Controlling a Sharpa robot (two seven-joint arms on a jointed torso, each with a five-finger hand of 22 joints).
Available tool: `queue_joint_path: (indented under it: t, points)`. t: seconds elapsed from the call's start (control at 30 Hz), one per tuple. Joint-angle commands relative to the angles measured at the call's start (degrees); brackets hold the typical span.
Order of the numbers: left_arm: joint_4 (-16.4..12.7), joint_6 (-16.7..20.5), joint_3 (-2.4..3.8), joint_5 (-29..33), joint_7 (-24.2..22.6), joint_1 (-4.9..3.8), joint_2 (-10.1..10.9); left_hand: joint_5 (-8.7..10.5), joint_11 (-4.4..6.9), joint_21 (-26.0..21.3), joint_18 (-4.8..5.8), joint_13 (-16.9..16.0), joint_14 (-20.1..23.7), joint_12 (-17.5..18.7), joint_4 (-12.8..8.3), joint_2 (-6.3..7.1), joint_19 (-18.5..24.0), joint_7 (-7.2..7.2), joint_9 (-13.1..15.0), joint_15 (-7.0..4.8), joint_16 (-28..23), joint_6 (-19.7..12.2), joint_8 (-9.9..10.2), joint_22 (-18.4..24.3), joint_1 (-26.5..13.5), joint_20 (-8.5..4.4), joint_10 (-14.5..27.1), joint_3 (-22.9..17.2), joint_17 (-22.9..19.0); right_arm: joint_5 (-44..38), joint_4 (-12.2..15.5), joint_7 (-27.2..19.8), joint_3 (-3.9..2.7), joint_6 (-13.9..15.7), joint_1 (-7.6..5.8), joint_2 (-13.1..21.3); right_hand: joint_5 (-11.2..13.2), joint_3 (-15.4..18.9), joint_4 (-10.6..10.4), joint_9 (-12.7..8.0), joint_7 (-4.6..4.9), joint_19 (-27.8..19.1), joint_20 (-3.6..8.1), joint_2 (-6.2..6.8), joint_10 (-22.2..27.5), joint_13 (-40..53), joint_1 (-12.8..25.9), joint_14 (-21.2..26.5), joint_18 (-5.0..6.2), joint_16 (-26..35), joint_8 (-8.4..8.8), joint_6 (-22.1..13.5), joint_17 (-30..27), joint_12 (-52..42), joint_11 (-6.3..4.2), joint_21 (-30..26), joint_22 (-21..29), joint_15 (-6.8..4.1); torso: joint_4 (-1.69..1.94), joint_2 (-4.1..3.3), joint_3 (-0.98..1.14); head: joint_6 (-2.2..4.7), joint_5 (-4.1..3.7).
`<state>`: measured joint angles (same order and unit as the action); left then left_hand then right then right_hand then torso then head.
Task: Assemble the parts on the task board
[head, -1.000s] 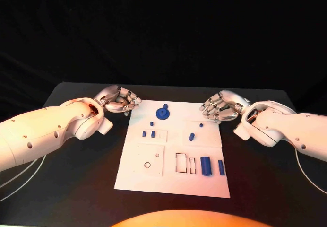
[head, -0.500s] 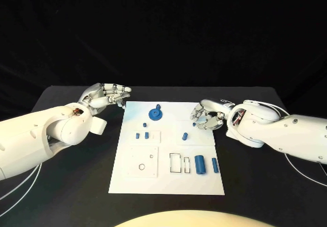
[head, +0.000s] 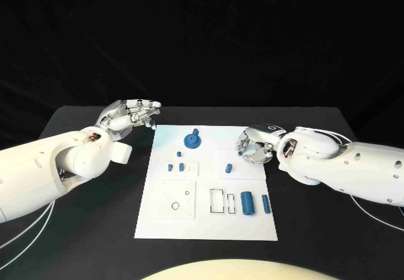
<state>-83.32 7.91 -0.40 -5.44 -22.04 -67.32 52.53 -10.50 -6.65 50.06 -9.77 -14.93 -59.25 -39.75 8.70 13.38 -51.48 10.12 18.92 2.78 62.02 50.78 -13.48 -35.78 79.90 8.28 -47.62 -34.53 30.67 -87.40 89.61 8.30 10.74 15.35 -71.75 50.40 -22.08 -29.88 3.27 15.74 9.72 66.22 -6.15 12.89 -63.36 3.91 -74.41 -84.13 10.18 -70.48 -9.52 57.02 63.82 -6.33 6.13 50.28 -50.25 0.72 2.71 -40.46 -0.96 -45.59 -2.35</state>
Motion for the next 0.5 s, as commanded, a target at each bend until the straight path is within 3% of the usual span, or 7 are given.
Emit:
queue_joint_path:
  t: [0.03, 0.5]
  points:
    - [-0.2, -1.7, 0.04, 1.8, -1.4, -0.04, 0.0, 0.01, 0.0, -0.3, -0.73, 0.1, 0.3, 0.2, 0.1, -0.17, 0.0, 0.16, 0.0, -0.07, -0.3, -0.1, 0.2, 0.1, -0.2, 0.04, -0.3, 0.4, -0.1, -2.2, -0.2, 1.3, 0.0, -1.6, 0.12, -0.3, -0.2, -0.6, -0.2, 0.1, -0.21, 0.7, 0.06, -0.42, -1.0, 0.1, -0.1, -2.3, -0.98, -0.8, -0.37, 0.4, 0.5, -0.6, -0.22, 0.8, -0.7, 0.25, -0.04, 0.01, 0.02, -0.04, -0.08]
    - [-0.1, -2.0, 0.03, 2.2, -0.7, -0.04, -0.1, 0.11, 0.07, -0.4, -0.76, 0.3, 0.2, 0.3, -0.1, -0.36, -0.1, 0.1, 0.0, -0.12, -0.3, 0.0, 0.1, 0.2, 0.1, 0.03, -0.5, 0.5, -0.1, -2.0, -1.0, 1.8, 0.0, -3.0, 0.98, -1.6, -0.1, -3.1, -0.9, 1.7, -1.34, 2.9, 0.93, -2.06, -6.0, 0.6, -0.4, -2.4, -1.76, -4.5, -2.55, 3.4, 2.9, -3.0, -1.7, 5.2, -5.2, -0.83, -0.06, -0.01, 0.03, -0.38, 0.34]
